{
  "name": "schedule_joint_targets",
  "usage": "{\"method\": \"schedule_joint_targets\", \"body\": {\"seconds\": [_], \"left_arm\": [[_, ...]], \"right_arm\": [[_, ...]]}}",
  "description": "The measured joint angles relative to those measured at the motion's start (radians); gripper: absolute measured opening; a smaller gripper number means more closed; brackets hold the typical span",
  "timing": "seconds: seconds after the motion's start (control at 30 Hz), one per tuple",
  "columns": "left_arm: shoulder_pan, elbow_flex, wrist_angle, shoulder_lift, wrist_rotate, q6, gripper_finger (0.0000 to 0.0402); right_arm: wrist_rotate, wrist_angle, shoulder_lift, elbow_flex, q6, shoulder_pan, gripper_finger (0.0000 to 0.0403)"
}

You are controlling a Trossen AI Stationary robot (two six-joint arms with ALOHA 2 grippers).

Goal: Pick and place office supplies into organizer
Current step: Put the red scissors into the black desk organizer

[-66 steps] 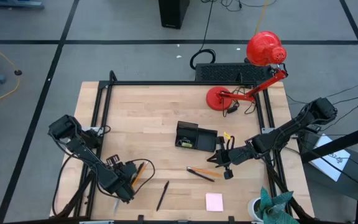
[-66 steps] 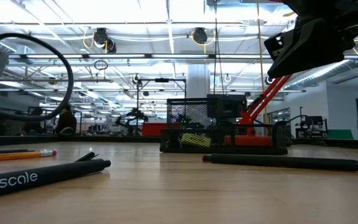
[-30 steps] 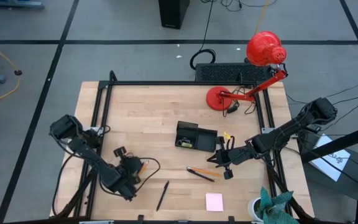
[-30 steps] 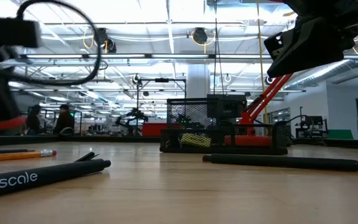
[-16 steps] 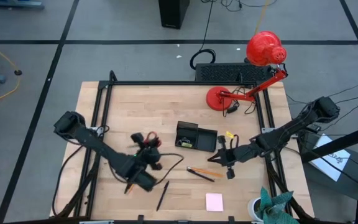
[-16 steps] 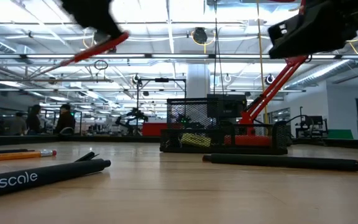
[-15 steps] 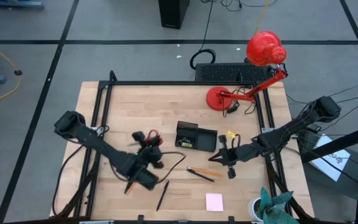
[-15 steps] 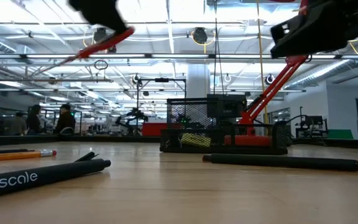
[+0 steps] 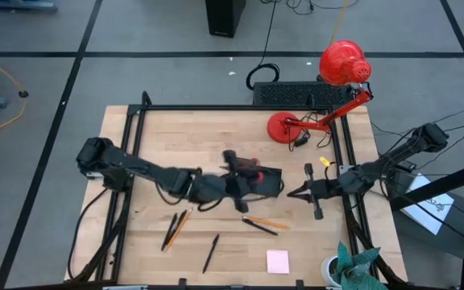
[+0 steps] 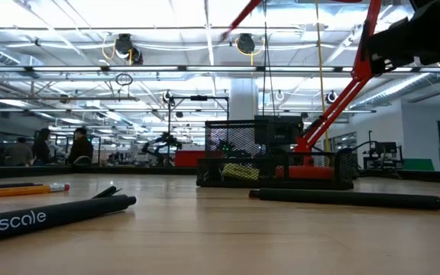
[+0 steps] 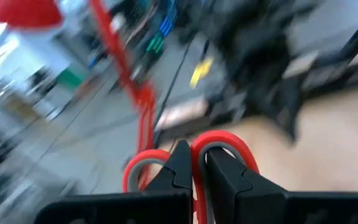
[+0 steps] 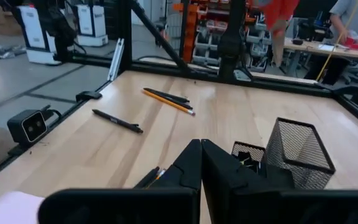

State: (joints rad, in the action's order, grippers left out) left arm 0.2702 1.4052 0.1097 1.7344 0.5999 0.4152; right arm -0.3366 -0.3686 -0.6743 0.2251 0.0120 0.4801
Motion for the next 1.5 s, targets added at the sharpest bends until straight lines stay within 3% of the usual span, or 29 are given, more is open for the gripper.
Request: {"method": "schedule_joint_targets", "body": {"seconds": [0.17, 0.53, 0.7, 0.87, 1.27, 1.5], "left_arm": [[-0.101, -0.001, 0.097, 0.0, -0.305, -0.016, 0.0016], [-0.249, -0.031, 0.18, 0.024, -0.753, -0.114, 0.0016], [-0.309, -0.171, 0.438, 0.037, -0.913, -0.168, 0.0016], [-0.357, -0.305, 0.681, 0.036, -0.932, -0.251, 0.0016], [-0.392, -0.334, 0.659, 0.04, -0.92, -0.27, 0.0016], [-0.386, -0.334, 0.702, 0.14, -0.885, -0.292, 0.0016]], "right_arm": [[0.001, 0.006, 0.106, -0.065, 0.0, 0.0, 0.0], [0.001, 0.006, 0.21, -0.104, 0.002, 0.0, 0.0], [0.001, 0.012, 0.208, -0.104, -0.006, 0.0, 0.0], [0.001, 0.019, 0.208, -0.105, -0.026, 0.0, 0.0], [0.0, 0.021, 0.208, -0.105, -0.022, -0.001, 0.0], [-0.002, 0.02, 0.207, -0.105, -0.021, -0.001, 0.0]]}}
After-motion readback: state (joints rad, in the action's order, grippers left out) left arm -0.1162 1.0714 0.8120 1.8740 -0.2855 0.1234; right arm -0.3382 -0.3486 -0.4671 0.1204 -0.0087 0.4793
